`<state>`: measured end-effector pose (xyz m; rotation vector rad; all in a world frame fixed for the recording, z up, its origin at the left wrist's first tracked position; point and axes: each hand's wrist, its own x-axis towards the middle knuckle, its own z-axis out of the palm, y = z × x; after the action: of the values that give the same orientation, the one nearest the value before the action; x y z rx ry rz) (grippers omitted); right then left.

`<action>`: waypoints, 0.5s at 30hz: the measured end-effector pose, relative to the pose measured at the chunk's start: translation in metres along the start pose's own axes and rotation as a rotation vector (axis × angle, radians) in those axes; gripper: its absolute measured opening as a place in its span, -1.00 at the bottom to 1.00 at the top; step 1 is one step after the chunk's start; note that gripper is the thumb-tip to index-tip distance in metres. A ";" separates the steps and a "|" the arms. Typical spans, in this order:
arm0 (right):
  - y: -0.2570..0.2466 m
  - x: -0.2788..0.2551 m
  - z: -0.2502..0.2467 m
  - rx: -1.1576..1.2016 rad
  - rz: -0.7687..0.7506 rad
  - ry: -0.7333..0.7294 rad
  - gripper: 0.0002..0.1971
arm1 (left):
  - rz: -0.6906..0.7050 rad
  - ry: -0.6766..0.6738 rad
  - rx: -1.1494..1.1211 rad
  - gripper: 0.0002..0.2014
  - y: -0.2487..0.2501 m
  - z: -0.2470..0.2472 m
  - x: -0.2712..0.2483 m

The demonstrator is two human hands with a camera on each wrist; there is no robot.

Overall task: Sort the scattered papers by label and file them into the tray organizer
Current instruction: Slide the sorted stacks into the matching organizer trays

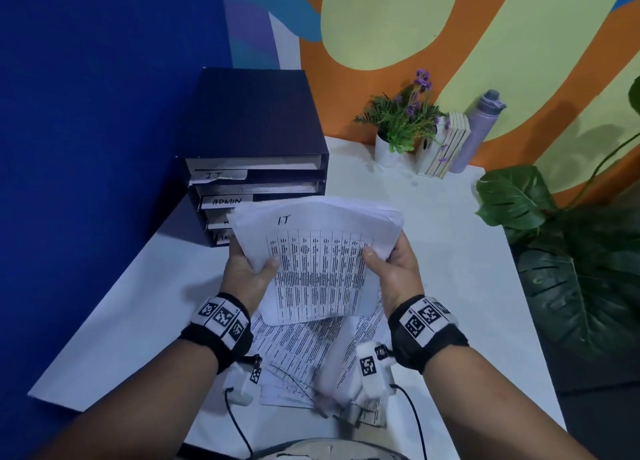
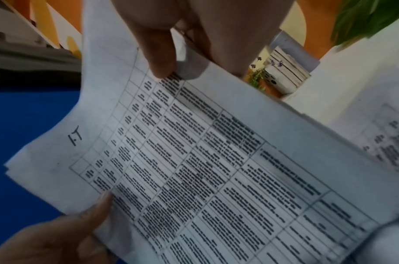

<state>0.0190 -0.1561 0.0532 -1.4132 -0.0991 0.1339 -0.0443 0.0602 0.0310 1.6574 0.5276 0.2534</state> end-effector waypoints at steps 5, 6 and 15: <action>0.005 -0.001 0.012 -0.173 0.055 -0.049 -0.65 | -0.033 0.088 0.101 -0.63 0.002 -0.005 0.006; 0.004 0.005 0.015 -0.162 0.039 -0.031 -0.69 | -0.040 0.123 0.083 -0.66 0.006 -0.009 0.008; 0.011 0.066 0.082 -0.241 0.198 -0.009 -0.83 | -0.270 -0.008 0.004 -0.59 -0.015 -0.080 0.025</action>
<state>0.0717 -0.0642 0.0539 -1.6619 0.0190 0.3005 -0.0623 0.1436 0.0262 1.5701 0.7382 0.0471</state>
